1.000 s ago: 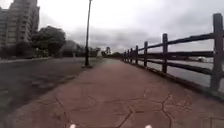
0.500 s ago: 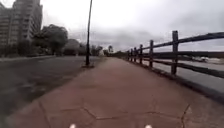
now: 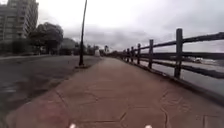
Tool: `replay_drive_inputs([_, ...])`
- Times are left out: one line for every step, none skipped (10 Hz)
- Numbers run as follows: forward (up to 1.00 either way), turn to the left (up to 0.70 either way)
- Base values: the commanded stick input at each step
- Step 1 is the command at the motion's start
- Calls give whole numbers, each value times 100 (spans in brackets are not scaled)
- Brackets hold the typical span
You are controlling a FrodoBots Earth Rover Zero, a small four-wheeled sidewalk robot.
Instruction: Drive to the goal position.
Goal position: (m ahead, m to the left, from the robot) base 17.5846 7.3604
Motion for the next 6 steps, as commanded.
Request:
replay_drive_inputs([84,-33])
replay_drive_inputs([84,-33])
replay_drive_inputs([84,-23])
replay_drive_inputs([84,-6])
replay_drive_inputs([84,0])
replay_drive_inputs([84,0])
